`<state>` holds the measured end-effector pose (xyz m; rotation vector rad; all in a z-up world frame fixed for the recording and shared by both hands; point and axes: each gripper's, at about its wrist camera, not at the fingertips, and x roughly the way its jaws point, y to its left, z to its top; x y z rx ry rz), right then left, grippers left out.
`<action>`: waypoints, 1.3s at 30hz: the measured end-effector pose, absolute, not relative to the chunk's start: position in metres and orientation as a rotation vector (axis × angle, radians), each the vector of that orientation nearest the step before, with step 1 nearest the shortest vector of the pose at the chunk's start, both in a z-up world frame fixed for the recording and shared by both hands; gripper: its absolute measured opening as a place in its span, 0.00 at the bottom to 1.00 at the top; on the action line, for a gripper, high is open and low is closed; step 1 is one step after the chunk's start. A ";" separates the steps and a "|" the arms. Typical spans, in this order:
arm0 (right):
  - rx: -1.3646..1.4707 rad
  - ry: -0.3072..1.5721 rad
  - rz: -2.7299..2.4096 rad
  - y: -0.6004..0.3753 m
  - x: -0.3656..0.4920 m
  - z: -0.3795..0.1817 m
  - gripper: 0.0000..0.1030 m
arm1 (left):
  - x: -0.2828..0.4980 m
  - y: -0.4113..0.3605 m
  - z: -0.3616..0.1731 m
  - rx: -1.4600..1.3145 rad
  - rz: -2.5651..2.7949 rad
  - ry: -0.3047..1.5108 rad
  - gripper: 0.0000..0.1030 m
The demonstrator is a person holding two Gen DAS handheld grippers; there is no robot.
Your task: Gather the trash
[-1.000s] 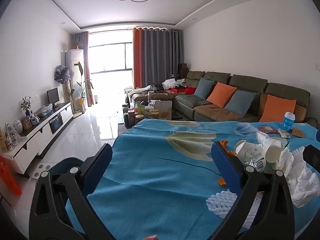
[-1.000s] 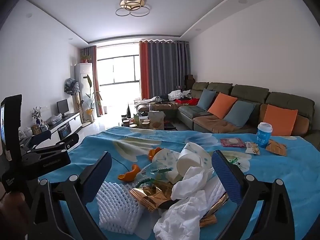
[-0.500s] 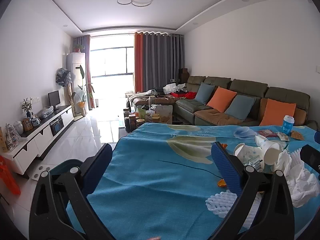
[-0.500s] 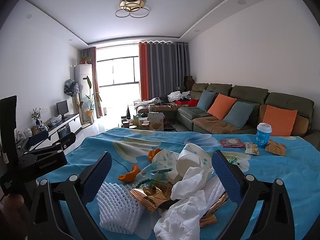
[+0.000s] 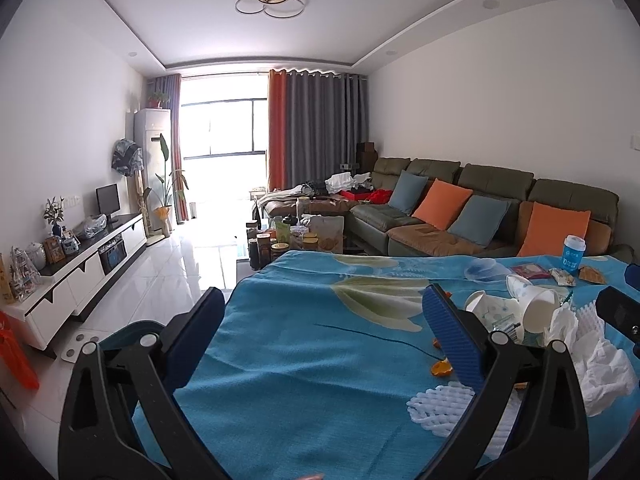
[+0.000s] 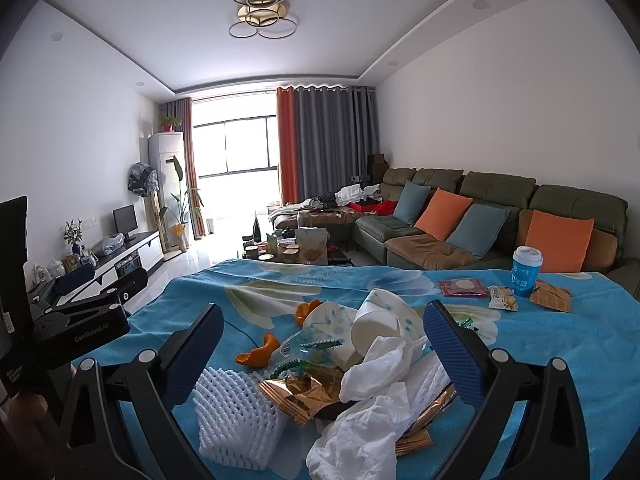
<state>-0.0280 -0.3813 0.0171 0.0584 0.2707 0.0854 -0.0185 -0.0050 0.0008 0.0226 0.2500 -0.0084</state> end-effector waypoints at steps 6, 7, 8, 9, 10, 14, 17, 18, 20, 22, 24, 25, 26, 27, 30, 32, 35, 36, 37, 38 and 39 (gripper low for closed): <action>0.060 0.268 0.084 -0.381 -0.028 0.017 0.94 | -0.022 -0.006 0.002 0.022 -0.013 0.241 0.95; 0.060 0.268 0.085 -0.381 -0.028 0.017 0.94 | -0.022 -0.006 0.003 0.021 -0.013 0.240 0.95; 0.060 0.268 0.085 -0.381 -0.028 0.017 0.94 | -0.023 -0.006 0.003 0.021 -0.014 0.238 0.95; 0.060 0.268 0.084 -0.381 -0.028 0.017 0.94 | -0.023 -0.006 0.003 0.022 -0.013 0.238 0.95; 0.061 0.269 0.085 -0.382 -0.028 0.018 0.94 | -0.023 -0.007 0.003 0.021 -0.014 0.237 0.95; 0.062 0.269 0.085 -0.382 -0.028 0.017 0.94 | -0.024 -0.006 0.003 0.019 -0.014 0.234 0.95; 0.063 0.268 0.085 -0.383 -0.028 0.017 0.94 | -0.024 -0.006 0.003 0.020 -0.014 0.234 0.95; 0.063 0.269 0.085 -0.383 -0.029 0.017 0.94 | -0.024 -0.006 0.003 0.020 -0.014 0.233 0.95; 0.066 0.270 0.086 -0.383 -0.029 0.017 0.94 | -0.024 -0.006 0.003 0.020 -0.014 0.234 0.95; 0.065 0.271 0.085 -0.382 -0.028 0.017 0.94 | -0.024 -0.006 0.003 0.019 -0.014 0.234 0.95; 0.066 0.270 0.087 -0.382 -0.028 0.017 0.94 | -0.023 -0.006 0.003 0.020 -0.015 0.234 0.95; 0.065 0.270 0.085 -0.382 -0.028 0.017 0.94 | -0.023 -0.007 0.004 0.020 -0.014 0.234 0.95; 0.065 0.270 0.086 -0.382 -0.028 0.017 0.94 | -0.024 -0.006 0.003 0.020 -0.014 0.233 0.95; 0.067 0.270 0.087 -0.383 -0.028 0.017 0.94 | -0.024 -0.006 0.004 0.021 -0.014 0.232 0.95; 0.068 0.272 0.086 -0.382 -0.027 0.017 0.94 | -0.024 -0.006 0.004 0.018 -0.015 0.234 0.95; 0.068 0.272 0.086 -0.382 -0.027 0.017 0.94 | -0.024 -0.006 0.003 0.019 -0.014 0.234 0.95; 0.069 0.274 0.088 -0.380 -0.027 0.016 0.94 | -0.024 -0.006 0.003 0.019 -0.015 0.234 0.95; 0.070 0.274 0.090 -0.380 -0.027 0.016 0.94 | -0.025 -0.005 0.004 0.019 -0.016 0.234 0.95; 0.072 0.275 0.091 -0.379 -0.028 0.015 0.94 | -0.025 -0.006 0.004 0.019 -0.015 0.234 0.95; 0.073 0.276 0.092 -0.379 -0.028 0.014 0.94 | -0.025 -0.005 0.004 0.018 -0.017 0.234 0.95; 0.073 0.276 0.092 -0.378 -0.027 0.014 0.94 | -0.025 -0.006 0.004 0.017 -0.017 0.235 0.95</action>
